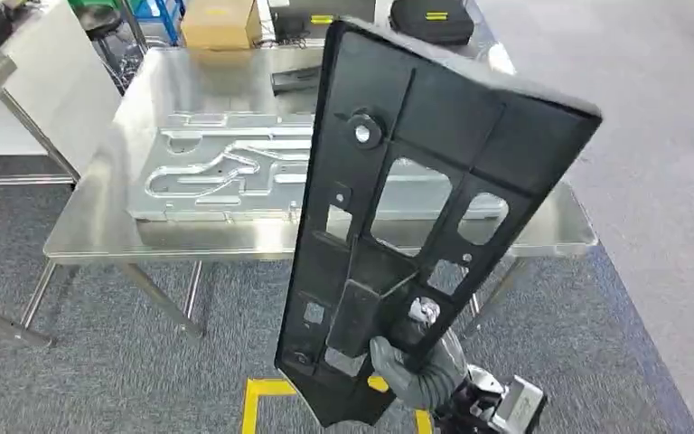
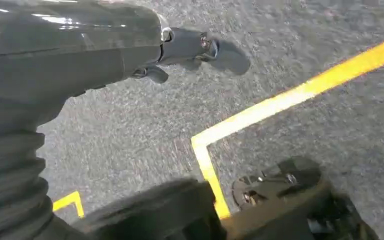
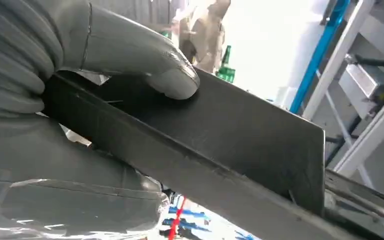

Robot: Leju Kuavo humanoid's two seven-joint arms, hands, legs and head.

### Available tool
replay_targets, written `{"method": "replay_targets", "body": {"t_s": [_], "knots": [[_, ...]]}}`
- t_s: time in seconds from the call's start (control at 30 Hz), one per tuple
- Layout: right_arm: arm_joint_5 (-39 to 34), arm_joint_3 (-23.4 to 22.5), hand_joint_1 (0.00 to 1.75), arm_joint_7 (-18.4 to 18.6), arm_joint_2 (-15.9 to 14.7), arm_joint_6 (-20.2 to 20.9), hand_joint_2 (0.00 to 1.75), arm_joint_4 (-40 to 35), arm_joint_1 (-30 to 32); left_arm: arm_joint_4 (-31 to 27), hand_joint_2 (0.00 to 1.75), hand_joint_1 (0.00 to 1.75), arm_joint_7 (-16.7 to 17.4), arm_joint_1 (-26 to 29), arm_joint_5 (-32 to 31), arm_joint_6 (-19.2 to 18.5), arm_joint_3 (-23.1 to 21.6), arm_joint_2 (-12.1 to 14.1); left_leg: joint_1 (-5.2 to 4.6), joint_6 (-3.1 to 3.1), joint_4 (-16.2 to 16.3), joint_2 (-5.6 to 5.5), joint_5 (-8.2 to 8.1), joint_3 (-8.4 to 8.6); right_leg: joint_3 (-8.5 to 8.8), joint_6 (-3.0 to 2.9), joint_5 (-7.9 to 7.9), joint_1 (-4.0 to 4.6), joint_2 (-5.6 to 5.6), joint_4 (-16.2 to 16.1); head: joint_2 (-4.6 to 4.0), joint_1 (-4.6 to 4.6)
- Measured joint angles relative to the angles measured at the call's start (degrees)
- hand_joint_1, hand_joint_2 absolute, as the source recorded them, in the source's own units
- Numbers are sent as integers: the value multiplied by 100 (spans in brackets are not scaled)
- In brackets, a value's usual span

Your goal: Take the parts from the cabinet and place them on the table.

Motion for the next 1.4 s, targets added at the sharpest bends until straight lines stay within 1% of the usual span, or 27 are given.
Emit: {"method": "replay_targets", "body": {"t_s": [0.03,0.1,0.13,0.23,0.27,0.3,0.33,0.4,0.43,0.47,0.5,0.57,0.63,0.67,0.77,0.8,0.83,0.93,0.97,1.0,1.03,1.13,1.17,1.27,1.3,1.33,1.4], "knots": [[0,0,175,-7,0,0,175,20,-7,0,175,0,2,2,4,0,0,0,-3,35,-4,-6,-24,-49,3,35,25,6,-12,-6,0,0],[0,2,175,-13,0,22,175,39,-32,0,175,0,20,-5,0,7,0,-2,56,120,-139,-33,-21,96,7,85,9,10,-14,58,0,0],[0,2,175,-24,0,28,175,53,-76,0,175,0,39,8,-2,9,0,-9,50,152,-175,-27,-35,180,-67,105,-48,6,-11,266,0,0],[0,2,175,-31,0,50,175,94,-104,0,175,0,55,15,0,13,0,-11,28,226,-175,-18,-106,246,-884,136,-498,11,-8,1484,0,0],[0,2,175,-31,0,57,175,114,-103,0,175,0,55,25,0,15,0,-11,13,234,-173,-21,-135,273,-1111,133,-515,12,-9,1742,-2,0],[0,2,175,-31,0,79,175,136,-110,0,175,0,55,29,2,20,0,-11,-2,234,-172,-28,-172,327,-1215,121,-378,14,-9,1738,0,0],[0,2,175,-31,0,87,175,147,-114,0,175,0,55,34,2,31,0,-11,-12,230,-173,-35,-221,396,-1180,102,-120,22,-8,1484,0,0],[-2,2,175,-31,0,103,175,149,-117,0,175,0,52,43,2,46,0,-13,-38,218,-173,-39,-330,564,-856,17,565,47,-8,554,0,0],[-7,2,175,-31,0,103,175,151,-129,2,175,0,52,85,4,48,2,-18,-21,210,-189,-34,-384,588,-724,-62,732,93,-16,198,0,0],[-11,2,175,-31,0,105,175,168,-138,7,175,0,50,56,4,57,4,-31,-41,175,-182,-33,-397,615,-765,-83,583,140,-26,180,0,0],[-15,2,175,-31,4,105,175,164,-139,7,175,0,52,49,7,66,7,-28,-36,128,-183,-26,-429,567,-734,-111,574,143,-12,95,0,15],[-15,4,175,-20,11,105,175,166,-129,7,175,0,52,64,9,66,11,-33,-43,62,-156,-11,-396,665,-698,-172,579,139,-2,47,0,13],[-15,4,175,-20,26,105,175,160,-138,4,175,0,50,52,7,68,15,-26,-35,23,35,-12,-465,653,-518,-210,565,81,-2,-55,0,18],[-15,6,175,-22,41,107,175,160,-151,4,175,0,50,49,7,66,20,-26,-33,-11,398,-11,-554,469,-471,-246,540,64,-9,-74,0,11],[-15,7,175,-9,57,118,175,164,-151,4,175,0,31,-25,37,66,35,-24,35,-103,1549,-6,-1085,-281,-390,-242,446,46,-30,-74,0,13],[-15,7,175,-7,59,120,175,164,-151,4,175,0,31,-46,39,66,37,-24,55,-146,1630,-4,-1068,-387,-339,-229,409,38,-28,-74,0,13],[-15,7,175,-7,59,120,175,164,-152,4,175,0,31,-50,39,66,39,-24,69,-159,1464,0,-868,-372,-277,-212,369,24,-20,-73,0,13],[-13,7,175,4,59,122,175,164,-151,4,175,0,46,3,37,61,42,-22,126,-208,107,5,214,-23,-104,-128,240,-13,0,-75,0,13],[-5,7,175,20,59,127,175,171,-159,7,175,0,41,11,44,52,46,-22,90,-194,85,14,12,-55,-68,-97,227,-12,1,-52,0,15],[4,7,175,26,65,127,175,168,-168,4,175,0,41,8,44,50,53,-22,68,-104,-96,54,-65,-22,-135,-51,217,6,13,-23,0,9],[18,7,175,55,70,129,175,173,-165,4,175,0,33,5,53,48,66,-22,58,-27,-61,50,81,-66,-137,-13,188,15,0,-23,0,11],[295,7,175,74,72,35,175,160,-234,2,175,0,-13,-3,48,9,81,-31,87,87,-104,30,91,-17,-118,84,94,-11,-14,35,0,11],[499,7,175,74,66,-91,175,142,-298,2,175,0,-31,-3,39,-15,83,-31,84,118,-120,35,80,0,-239,97,-47,-4,-12,269,0,11],[912,-55,175,158,-16,-337,175,87,-624,2,175,0,-61,1,13,-88,85,-31,49,183,-116,53,42,9,-1007,126,-569,4,-12,1627,0,11],[1019,-110,175,223,-57,-403,175,81,-771,4,175,0,-70,2,15,-140,92,-28,36,200,-112,50,31,19,-1166,122,-555,6,-12,1840,0,11],[1119,-190,175,331,-131,-476,175,83,-990,4,175,0,-90,2,17,-185,103,-28,21,209,-111,41,19,41,-1192,107,-391,7,-11,1774,0,11],[1468,-341,175,621,-324,-658,175,160,-1799,4,175,0,-101,-12,22,-273,116,-31,-13,209,-99,33,-17,101,-908,33,233,24,-8,950,0,11]]}}
